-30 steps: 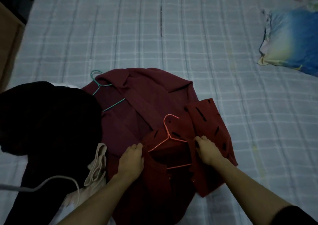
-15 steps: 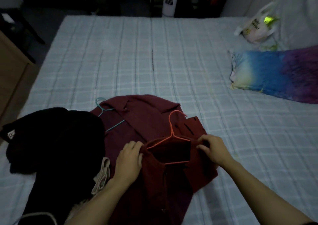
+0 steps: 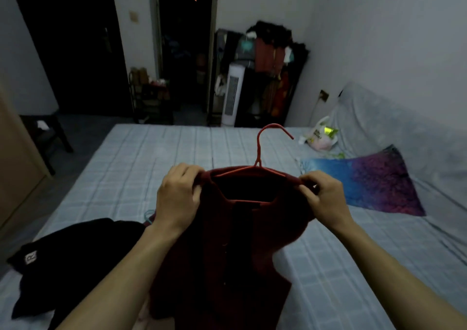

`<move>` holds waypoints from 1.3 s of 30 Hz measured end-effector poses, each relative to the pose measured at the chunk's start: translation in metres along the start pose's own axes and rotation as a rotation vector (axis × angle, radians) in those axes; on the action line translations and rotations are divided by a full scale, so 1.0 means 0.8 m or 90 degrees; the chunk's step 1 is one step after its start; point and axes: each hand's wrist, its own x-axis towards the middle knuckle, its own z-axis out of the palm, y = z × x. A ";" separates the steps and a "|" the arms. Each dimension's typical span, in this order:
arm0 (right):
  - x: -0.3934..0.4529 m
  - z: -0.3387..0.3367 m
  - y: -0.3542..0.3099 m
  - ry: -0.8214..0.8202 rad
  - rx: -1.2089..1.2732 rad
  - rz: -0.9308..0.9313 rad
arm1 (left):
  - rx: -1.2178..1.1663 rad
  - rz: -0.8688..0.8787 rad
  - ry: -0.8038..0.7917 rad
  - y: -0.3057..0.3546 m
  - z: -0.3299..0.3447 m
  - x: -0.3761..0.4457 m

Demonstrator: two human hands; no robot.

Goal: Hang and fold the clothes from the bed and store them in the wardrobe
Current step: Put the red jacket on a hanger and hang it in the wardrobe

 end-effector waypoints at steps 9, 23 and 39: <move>0.032 -0.175 -0.102 0.228 0.144 -0.113 | 0.072 0.136 0.176 0.153 -0.161 0.035; -0.012 -0.247 -0.202 0.195 0.251 -0.278 | 0.253 0.119 0.259 0.263 -0.345 -0.063; -0.160 -0.130 -0.492 -0.016 0.459 -0.298 | 0.421 -0.017 0.298 0.193 -0.580 -0.302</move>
